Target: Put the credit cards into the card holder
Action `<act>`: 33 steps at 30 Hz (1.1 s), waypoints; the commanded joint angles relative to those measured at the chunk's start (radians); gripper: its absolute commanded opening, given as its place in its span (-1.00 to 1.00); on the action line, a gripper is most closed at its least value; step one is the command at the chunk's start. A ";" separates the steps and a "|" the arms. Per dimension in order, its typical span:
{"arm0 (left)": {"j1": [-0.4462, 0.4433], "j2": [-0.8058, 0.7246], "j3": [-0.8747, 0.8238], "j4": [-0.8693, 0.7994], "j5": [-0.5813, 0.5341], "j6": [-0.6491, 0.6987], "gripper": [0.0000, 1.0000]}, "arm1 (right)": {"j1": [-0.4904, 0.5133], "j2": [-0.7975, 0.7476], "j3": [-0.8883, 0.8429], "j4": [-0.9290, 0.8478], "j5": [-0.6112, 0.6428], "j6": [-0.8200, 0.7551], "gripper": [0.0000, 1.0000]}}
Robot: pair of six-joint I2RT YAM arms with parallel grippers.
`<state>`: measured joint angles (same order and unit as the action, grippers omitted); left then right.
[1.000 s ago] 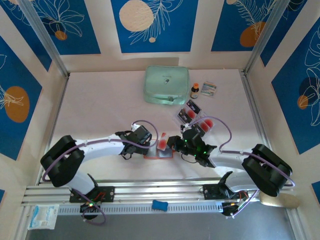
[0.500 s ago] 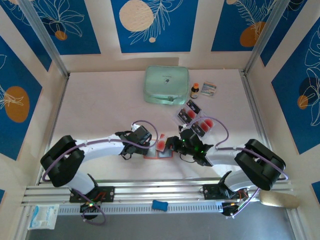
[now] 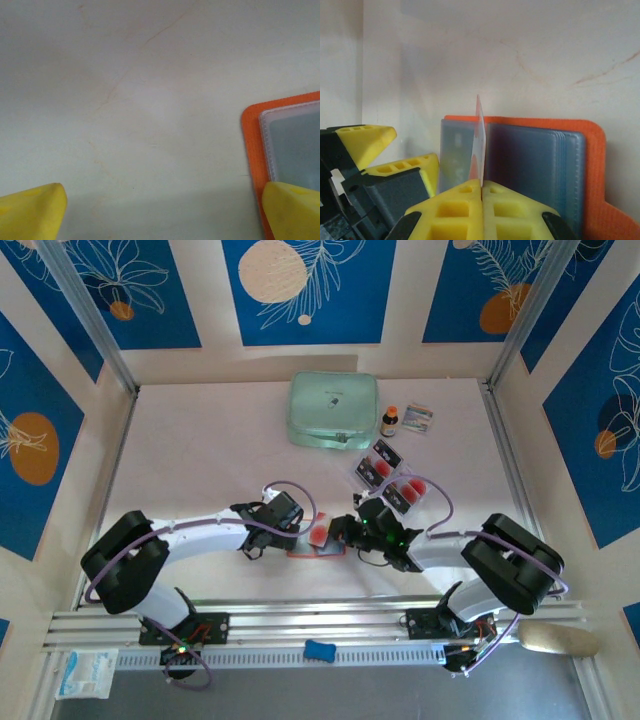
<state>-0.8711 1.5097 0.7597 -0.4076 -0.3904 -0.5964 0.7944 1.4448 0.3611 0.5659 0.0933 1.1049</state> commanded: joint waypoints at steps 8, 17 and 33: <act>-0.006 0.010 -0.013 -0.002 -0.020 -0.011 1.00 | 0.014 0.016 0.021 -0.045 -0.047 0.000 -1.00; -0.006 0.009 -0.015 -0.002 -0.020 -0.013 1.00 | 0.008 0.041 0.059 -0.132 -0.092 -0.003 -1.00; -0.006 0.016 -0.013 0.001 -0.021 -0.010 1.00 | -0.033 0.049 0.088 -0.213 -0.158 -0.024 -1.00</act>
<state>-0.8711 1.5097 0.7570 -0.4046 -0.3943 -0.5964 0.7696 1.4853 0.4377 0.4156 -0.0368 1.1034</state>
